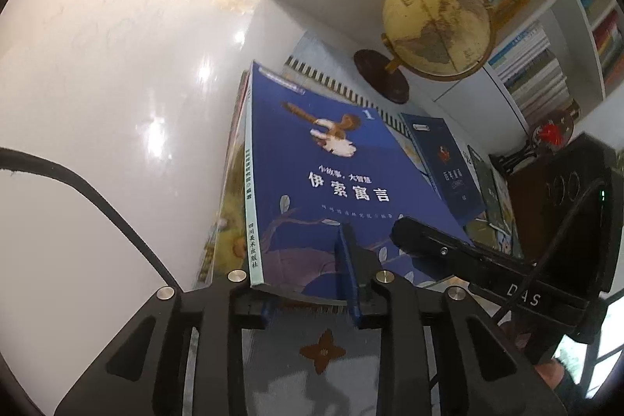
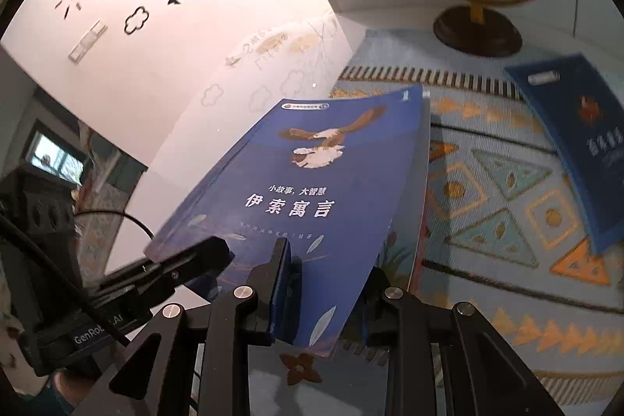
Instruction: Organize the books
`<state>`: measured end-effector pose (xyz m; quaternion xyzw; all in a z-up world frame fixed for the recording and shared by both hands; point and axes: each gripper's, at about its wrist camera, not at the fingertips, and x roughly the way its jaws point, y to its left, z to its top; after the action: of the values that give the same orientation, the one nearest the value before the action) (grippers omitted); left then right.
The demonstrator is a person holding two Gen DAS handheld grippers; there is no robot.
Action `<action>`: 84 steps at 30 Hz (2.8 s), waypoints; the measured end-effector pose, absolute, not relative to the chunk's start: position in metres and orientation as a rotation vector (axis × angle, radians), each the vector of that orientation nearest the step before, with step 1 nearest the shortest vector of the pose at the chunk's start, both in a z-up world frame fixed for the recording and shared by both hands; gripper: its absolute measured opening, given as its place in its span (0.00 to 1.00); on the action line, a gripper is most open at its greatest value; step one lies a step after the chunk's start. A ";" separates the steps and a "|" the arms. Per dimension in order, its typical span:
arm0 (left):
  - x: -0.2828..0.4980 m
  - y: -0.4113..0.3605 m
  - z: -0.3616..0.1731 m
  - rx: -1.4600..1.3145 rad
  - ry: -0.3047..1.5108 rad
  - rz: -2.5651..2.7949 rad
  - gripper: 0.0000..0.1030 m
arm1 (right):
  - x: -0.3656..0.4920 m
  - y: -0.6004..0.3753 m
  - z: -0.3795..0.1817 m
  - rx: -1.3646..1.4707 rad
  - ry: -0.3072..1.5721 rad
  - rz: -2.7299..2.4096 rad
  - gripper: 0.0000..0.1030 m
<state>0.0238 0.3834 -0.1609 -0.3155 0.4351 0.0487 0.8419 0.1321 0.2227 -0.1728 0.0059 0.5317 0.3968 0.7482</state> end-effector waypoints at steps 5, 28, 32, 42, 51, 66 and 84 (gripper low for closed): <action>0.021 0.389 -0.171 -0.694 0.976 0.120 0.32 | 0.127 0.224 -0.179 0.012 1.187 0.866 0.27; -0.031 0.314 -0.148 -0.539 0.996 0.291 0.33 | 0.099 0.120 -0.184 0.021 1.307 0.745 0.33; -0.029 0.253 -0.140 -0.486 1.005 0.209 0.33 | 0.077 0.062 -0.161 0.014 1.243 0.699 0.33; -0.036 0.084 -0.103 -0.323 0.974 -0.044 0.33 | 0.009 -0.097 -0.109 0.114 1.114 0.570 0.50; -0.048 -0.015 -0.073 -0.259 0.945 -0.180 0.42 | -0.037 -0.189 -0.085 0.176 1.025 0.499 0.52; 0.059 -0.099 -0.100 -0.181 0.989 -0.312 0.72 | 0.020 -0.304 -0.112 0.326 1.026 0.252 0.53; 0.240 -0.165 -0.169 -0.131 1.125 -0.471 0.64 | 0.177 -0.400 -0.166 0.373 1.098 -0.113 0.53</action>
<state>0.2395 -0.1651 -0.1688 -0.0616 0.5279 -0.2212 0.8177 0.1773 -0.4003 -0.1659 0.1763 0.5184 -0.0533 0.8351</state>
